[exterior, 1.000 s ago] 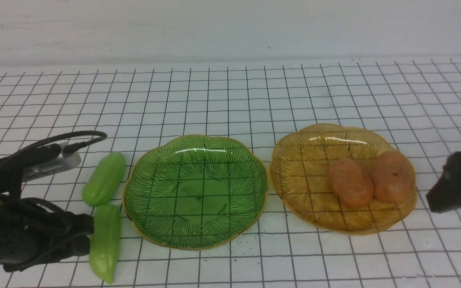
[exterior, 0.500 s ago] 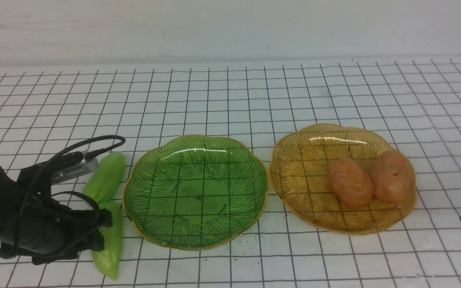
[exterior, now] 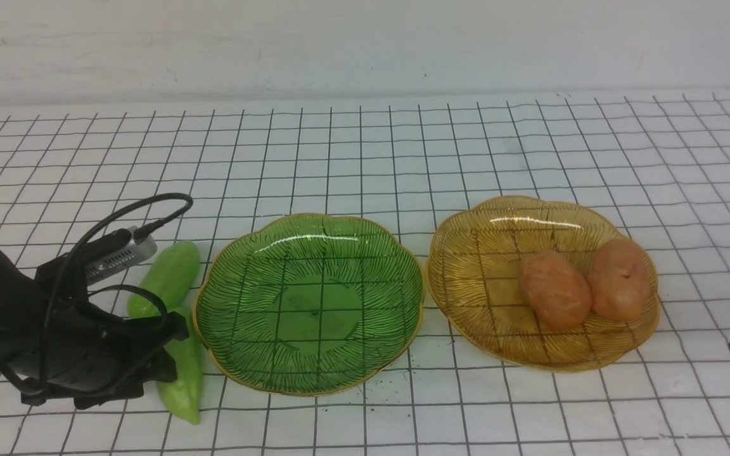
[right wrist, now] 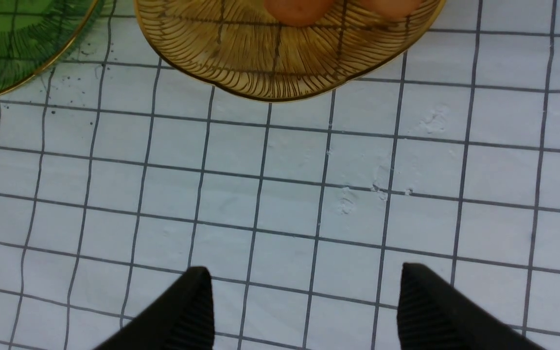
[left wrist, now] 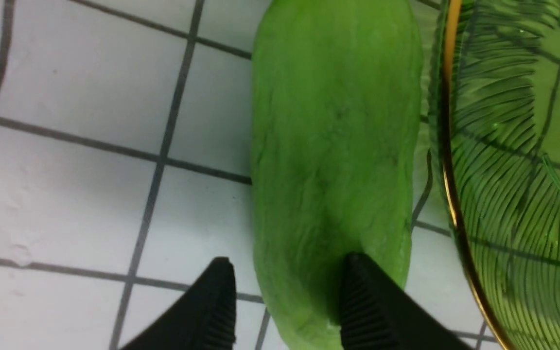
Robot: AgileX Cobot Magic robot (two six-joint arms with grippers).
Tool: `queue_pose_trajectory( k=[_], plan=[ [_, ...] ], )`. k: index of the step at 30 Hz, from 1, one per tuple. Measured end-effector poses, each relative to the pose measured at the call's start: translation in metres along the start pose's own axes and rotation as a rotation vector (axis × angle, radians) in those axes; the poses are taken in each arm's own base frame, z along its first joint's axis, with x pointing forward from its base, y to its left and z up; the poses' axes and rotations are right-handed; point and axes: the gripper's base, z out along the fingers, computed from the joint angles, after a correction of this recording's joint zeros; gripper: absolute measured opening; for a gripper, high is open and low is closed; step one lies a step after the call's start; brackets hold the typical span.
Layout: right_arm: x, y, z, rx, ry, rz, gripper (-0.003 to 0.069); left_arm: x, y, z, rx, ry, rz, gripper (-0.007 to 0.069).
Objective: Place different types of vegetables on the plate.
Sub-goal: 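Put the green cucumber next to the left plate into that plate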
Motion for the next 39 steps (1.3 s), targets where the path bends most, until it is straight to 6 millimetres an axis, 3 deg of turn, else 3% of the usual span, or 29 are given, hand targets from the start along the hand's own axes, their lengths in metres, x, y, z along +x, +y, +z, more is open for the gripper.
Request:
queue_pose_trajectory(
  k=[3, 12, 16, 27, 30, 34, 39],
  plan=[
    [0.0, 0.0, 0.0, 0.001, 0.0, 0.0, 0.0463, 0.001, -0.001, -0.003, 0.005, -0.005, 0.0, 0.0291],
    [0.0, 0.0, 0.0, 0.001, 0.0, 0.0, 0.0463, 0.004, -0.002, -0.002, 0.03, 0.015, -0.052, 0.0445],
    [0.0, 0.0, 0.0, 0.001, 0.0, 0.0, 0.0463, 0.003, -0.002, 0.002, 0.036, 0.019, -0.081, 0.0468],
    [0.0, 0.0, 0.0, 0.002, -0.001, -0.001, 0.0463, -0.002, 0.003, 0.027, 0.003, 0.022, -0.108, 0.0469],
    [0.0, 0.0, 0.0, 0.002, -0.001, -0.001, 0.0463, -0.002, 0.003, 0.028, 0.0, 0.028, -0.105, 0.0452],
    [0.0, 0.0, 0.0, 0.003, -0.001, -0.001, 0.0463, -0.002, 0.003, 0.027, -0.006, 0.045, -0.082, 0.0362],
    [0.0, 0.0, 0.0, 0.003, -0.001, -0.001, 0.0463, 0.002, 0.003, 0.019, -0.014, 0.068, -0.03, 0.0363]
  ],
)
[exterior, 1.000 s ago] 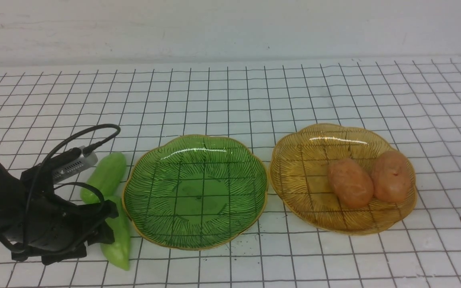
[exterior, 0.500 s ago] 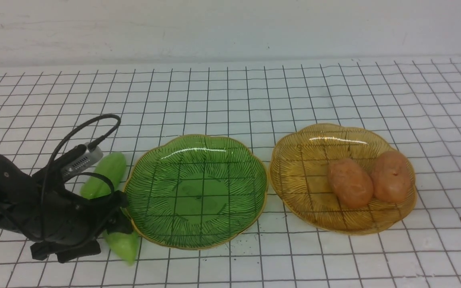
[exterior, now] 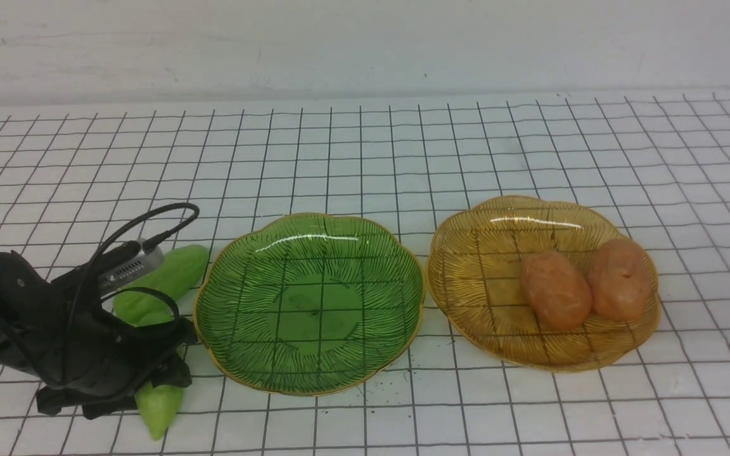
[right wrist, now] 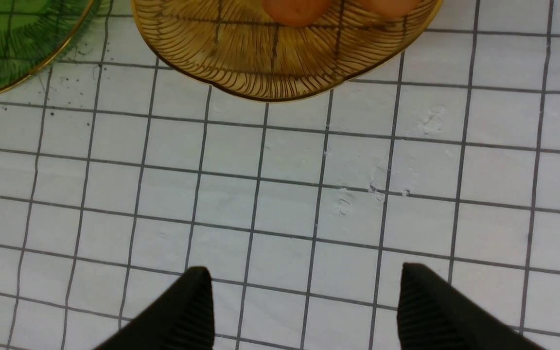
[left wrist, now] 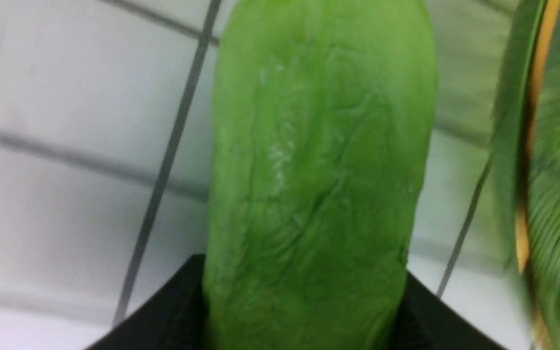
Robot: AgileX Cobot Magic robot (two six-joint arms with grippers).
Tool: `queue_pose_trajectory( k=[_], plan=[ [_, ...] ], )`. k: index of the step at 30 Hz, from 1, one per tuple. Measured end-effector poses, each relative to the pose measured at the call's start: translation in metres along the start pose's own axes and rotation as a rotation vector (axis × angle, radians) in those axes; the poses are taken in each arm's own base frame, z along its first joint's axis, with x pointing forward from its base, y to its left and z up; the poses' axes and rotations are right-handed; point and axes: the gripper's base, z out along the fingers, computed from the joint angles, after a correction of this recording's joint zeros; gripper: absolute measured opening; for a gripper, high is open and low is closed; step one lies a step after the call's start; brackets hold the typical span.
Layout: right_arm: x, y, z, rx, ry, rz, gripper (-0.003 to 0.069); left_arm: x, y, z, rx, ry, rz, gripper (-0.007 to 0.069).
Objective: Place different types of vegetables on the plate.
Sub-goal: 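Put the green cucumber next to the left plate into that plate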
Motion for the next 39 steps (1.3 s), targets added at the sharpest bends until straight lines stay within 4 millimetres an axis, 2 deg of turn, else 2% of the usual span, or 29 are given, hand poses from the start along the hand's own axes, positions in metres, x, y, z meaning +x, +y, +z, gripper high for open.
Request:
queue_pose_trajectory(
  k=[2, 3, 4, 6, 8, 9, 11, 13, 16, 19, 22, 23, 25, 26, 29, 32, 36, 39],
  plan=[
    [0.0, 0.0, 0.0, 0.0, 0.0, 0.0, 0.0463, 0.007, 0.001, -0.005, -0.008, 0.037, 0.028, 0.0363],
    [0.0, 0.0, 0.0, 0.0, 0.0, 0.0, 0.0463, 0.012, 0.0, -0.018, -0.01, 0.051, 0.061, 0.0363],
    [0.0, 0.0, 0.0, 0.0, 0.0, 0.0, 0.0463, 0.012, 0.0, -0.02, -0.01, 0.055, 0.067, 0.0363],
    [0.0, 0.0, 0.0, 0.0, 0.0, 0.0, 0.0463, 0.01, -0.009, -0.049, 0.021, 0.012, 0.109, 0.0363],
    [0.0, 0.0, 0.0, 0.0, 0.0, 0.0, 0.0463, 0.0, -0.027, -0.081, 0.071, -0.048, 0.155, 0.0363],
    [0.0, 0.0, 0.0, 0.0, 0.0, 0.0, 0.0463, -0.001, -0.028, -0.083, 0.072, -0.05, 0.158, 0.0363],
    [0.0, 0.0, 0.0, 0.0, 0.0, 0.0, 0.0463, -0.008, -0.047, -0.101, 0.108, -0.065, 0.216, 0.0363],
    [0.0, 0.0, 0.0, -0.002, 0.0, 0.001, 0.0463, -0.014, -0.07, -0.106, 0.136, -0.058, 0.279, 0.0363],
    [0.0, 0.0, 0.0, -0.002, 0.0, -0.001, 0.0463, -0.021, -0.104, -0.096, 0.163, -0.032, 0.356, 0.0363],
    [0.0, 0.0, 0.0, -0.002, 0.0, -0.004, 0.0463, -0.026, -0.128, -0.082, 0.17, -0.009, 0.393, 0.0363],
    [0.0, 0.0, 0.0, -0.002, 0.0, -0.004, 0.0463, -0.03, -0.15, -0.06, 0.161, 0.021, 0.419, 0.0363],
    [0.0, 0.0, 0.0, -0.002, 0.0, -0.004, 0.0463, -0.033, -0.161, -0.045, 0.148, 0.039, 0.436, 0.0363],
    [0.0, 0.0, 0.0, -0.002, 0.0, -0.004, 0.0463, -0.035, -0.166, -0.036, 0.14, 0.048, 0.446, 0.0363],
    [0.0, 0.0, 0.0, -0.002, 0.0, -0.004, 0.0463, -0.04, -0.173, -0.022, 0.127, 0.063, 0.458, 0.0369],
    [0.0, 0.0, 0.0, -0.002, 0.0, -0.004, 0.0463, -0.049, -0.18, -0.01, 0.117, 0.061, 0.469, 0.0421],
    [0.0, 0.0, 0.0, -0.002, 0.0, -0.004, 0.0463, -0.057, -0.185, -0.011, 0.11, 0.037, 0.489, 0.0512],
    [0.0, 0.0, 0.0, -0.002, 0.0, -0.004, 0.0463, -0.07, -0.187, -0.024, 0.058, -0.021, 0.554, 0.0605],
    [0.0, 0.0, 0.0, -0.002, 0.0, -0.004, 0.0463, -0.079, -0.181, -0.032, -0.003, -0.032, 0.587, 0.0619]
  ],
)
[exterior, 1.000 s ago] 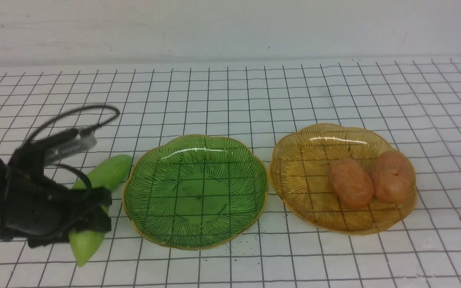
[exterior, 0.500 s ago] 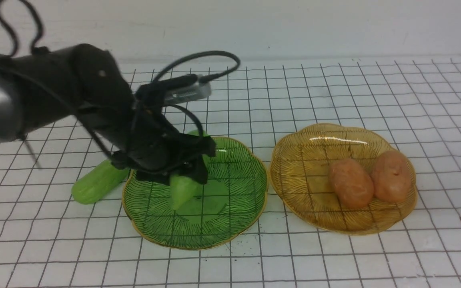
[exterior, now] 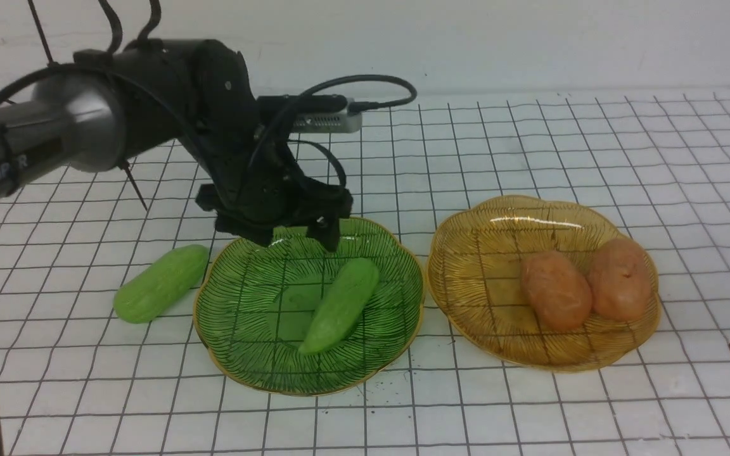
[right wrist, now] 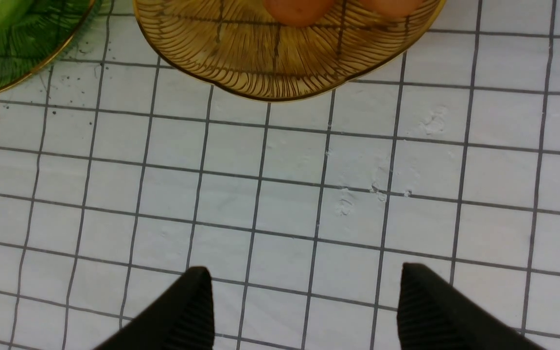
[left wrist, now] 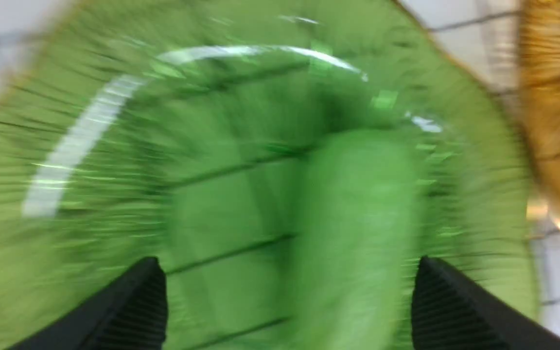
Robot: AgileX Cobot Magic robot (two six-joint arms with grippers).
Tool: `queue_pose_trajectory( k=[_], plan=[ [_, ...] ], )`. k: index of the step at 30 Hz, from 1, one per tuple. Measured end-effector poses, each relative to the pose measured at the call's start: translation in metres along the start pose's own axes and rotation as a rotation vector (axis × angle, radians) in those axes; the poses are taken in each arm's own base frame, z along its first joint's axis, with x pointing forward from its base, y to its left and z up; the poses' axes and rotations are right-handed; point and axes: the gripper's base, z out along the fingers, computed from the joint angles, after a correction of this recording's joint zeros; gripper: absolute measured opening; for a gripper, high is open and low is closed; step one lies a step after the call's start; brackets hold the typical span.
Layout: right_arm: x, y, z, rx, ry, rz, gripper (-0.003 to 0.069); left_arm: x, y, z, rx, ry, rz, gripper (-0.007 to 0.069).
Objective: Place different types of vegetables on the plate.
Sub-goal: 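Put the green cucumber next to the left plate into that plate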
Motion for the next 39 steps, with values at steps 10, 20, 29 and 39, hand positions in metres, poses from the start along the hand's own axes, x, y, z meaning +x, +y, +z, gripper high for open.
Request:
queue_pose_trajectory(
  k=[10, 20, 29, 39],
  plan=[
    [0.0, 0.0, 0.0, -0.001, 0.0, -0.001, 0.0463, 0.001, 0.113, -0.019, -0.307, 0.083, -0.126, 0.0556],
    [0.0, 0.0, 0.0, -0.001, 0.0, 0.003, 0.0463, 0.013, 0.144, 0.019, -0.304, 0.24, -0.201, 0.0401],
    [0.0, 0.0, 0.0, -0.001, 0.0, 0.009, 0.0462, 0.015, 0.144, 0.028, -0.286, 0.272, -0.141, 0.0314],
    [0.0, 0.0, 0.0, -0.001, 0.0, 0.028, 0.0462, 0.012, 0.14, 0.031, -0.23, 0.256, -0.083, 0.0566]
  ],
)
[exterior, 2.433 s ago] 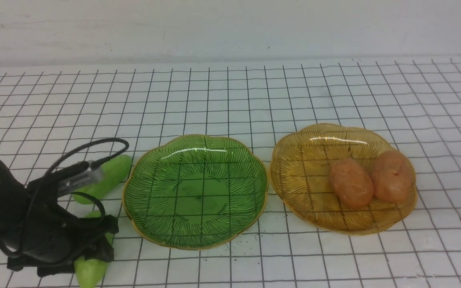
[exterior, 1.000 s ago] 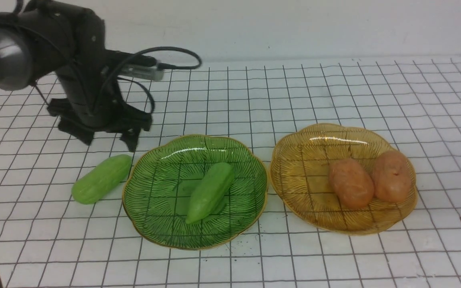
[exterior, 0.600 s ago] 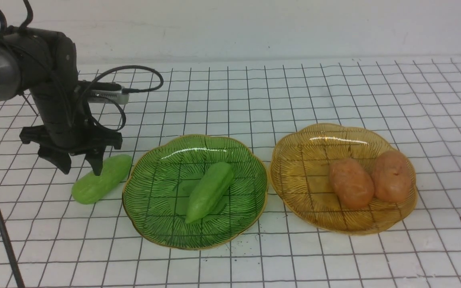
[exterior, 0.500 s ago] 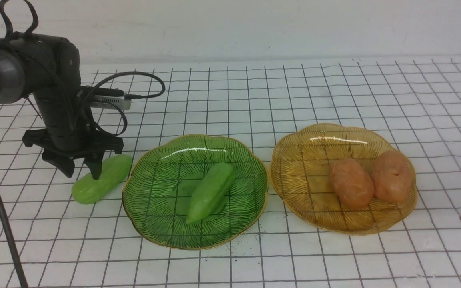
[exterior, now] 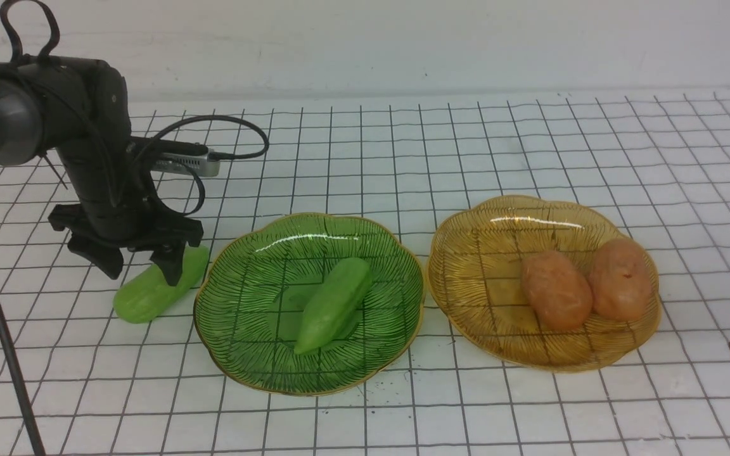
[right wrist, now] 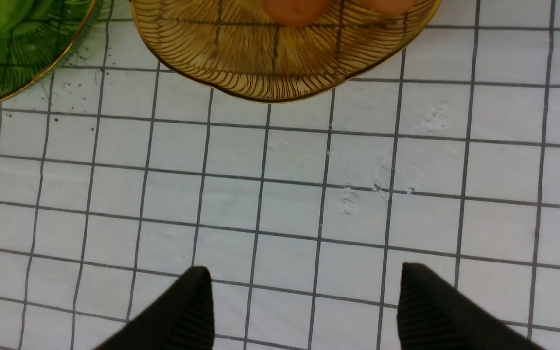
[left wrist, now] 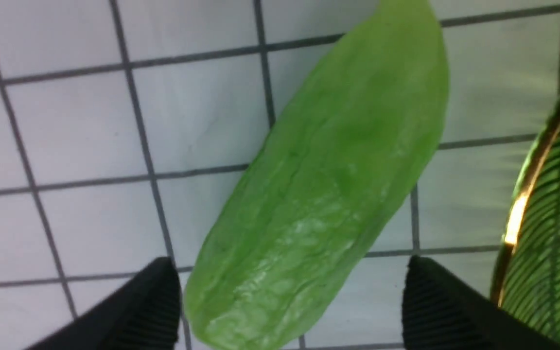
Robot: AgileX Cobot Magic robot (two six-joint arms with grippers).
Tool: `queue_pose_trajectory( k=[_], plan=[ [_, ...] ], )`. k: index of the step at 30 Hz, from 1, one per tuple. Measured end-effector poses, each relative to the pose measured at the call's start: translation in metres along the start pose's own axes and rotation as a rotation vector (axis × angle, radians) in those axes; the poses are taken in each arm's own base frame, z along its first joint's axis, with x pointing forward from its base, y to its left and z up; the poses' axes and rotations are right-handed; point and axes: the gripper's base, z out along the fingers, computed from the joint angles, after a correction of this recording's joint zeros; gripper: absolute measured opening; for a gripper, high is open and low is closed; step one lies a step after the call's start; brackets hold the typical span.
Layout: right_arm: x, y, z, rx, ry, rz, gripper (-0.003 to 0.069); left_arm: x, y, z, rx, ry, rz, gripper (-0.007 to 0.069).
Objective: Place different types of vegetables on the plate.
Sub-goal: 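Put the green cucumber next to the left plate into that plate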
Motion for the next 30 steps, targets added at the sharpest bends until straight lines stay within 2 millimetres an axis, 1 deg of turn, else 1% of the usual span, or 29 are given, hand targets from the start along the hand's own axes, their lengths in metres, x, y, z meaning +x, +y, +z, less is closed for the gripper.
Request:
queue_pose_trajectory(
  k=[2, 3, 4, 7, 9, 10, 11, 13, 17, 18, 20, 21, 23, 25, 27, 29, 30],
  plan=[
    [0.0, 0.0, 0.0, 0.0, 0.0, 0.001, 0.0462, -0.002, 0.0, 0.004, 0.0, -0.003, 0.006, 0.0594],
    [0.0, 0.0, 0.0, 0.0, 0.0, 0.001, 0.0462, -0.002, 0.0, 0.005, 0.0, -0.002, 0.007, 0.0595],
    [0.0, 0.0, 0.0, 0.0, 0.0, 0.003, 0.0462, -0.002, 0.0, 0.009, 0.001, 0.008, 0.01, 0.0598],
    [0.0, 0.0, 0.0, 0.0, 0.0, 0.003, 0.0462, -0.003, -0.001, 0.02, -0.003, 0.03, 0.015, 0.0582],
    [0.0, 0.0, 0.0, 0.0, 0.0, 0.003, 0.0462, -0.003, 0.0, 0.026, -0.007, 0.044, 0.019, 0.0542],
    [0.0, 0.0, 0.0, 0.0, 0.0, 0.003, 0.0462, -0.003, -0.001, 0.029, -0.006, 0.05, 0.019, 0.0503],
    [0.0, 0.0, 0.0, 0.0, 0.0, 0.003, 0.0462, -0.003, 0.0, 0.03, -0.007, 0.051, 0.019, 0.0489],
    [0.0, 0.0, 0.0, 0.0, 0.0, 0.003, 0.0462, -0.003, 0.0, 0.031, -0.016, 0.057, 0.024, 0.0411],
    [0.0, 0.0, 0.0, 0.0, 0.0, 0.003, 0.0462, -0.003, 0.003, 0.027, -0.038, 0.068, 0.033, 0.0415],
    [0.0, 0.0, 0.0, 0.0, 0.0, 0.003, 0.0462, -0.003, 0.004, 0.022, -0.043, 0.072, 0.031, 0.0415],
    [0.0, 0.0, 0.0, 0.0, 0.0, 0.003, 0.0462, -0.003, 0.004, 0.001, -0.038, 0.061, -0.007, 0.0415],
    [0.0, 0.0, 0.0, 0.0, 0.0, 0.003, 0.0462, -0.002, 0.004, -0.002, -0.033, 0.057, -0.01, 0.0415],
    [0.0, 0.0, 0.0, 0.0, 0.0, 0.003, 0.0462, -0.001, -0.004, -0.028, 0.029, 0.006, -0.051, 0.0415],
    [0.0, 0.0, 0.0, 0.0, 0.0, 0.003, 0.0462, -0.001, -0.026, -0.044, 0.135, -0.028, -0.057, 0.0415],
    [0.0, 0.0, 0.0, 0.001, 0.0, 0.003, 0.0462, -0.001, -0.049, -0.045, 0.195, -0.031, -0.029, 0.0415],
    [0.0, 0.0, 0.0, 0.001, 0.0, 0.003, 0.0462, -0.002, -0.063, -0.043, 0.218, -0.03, -0.008, 0.0415],
    [0.0, 0.0, 0.0, 0.001, 0.0, 0.003, 0.0462, -0.002, -0.074, -0.04, 0.23, -0.028, 0.012, 0.0415]
  ],
)
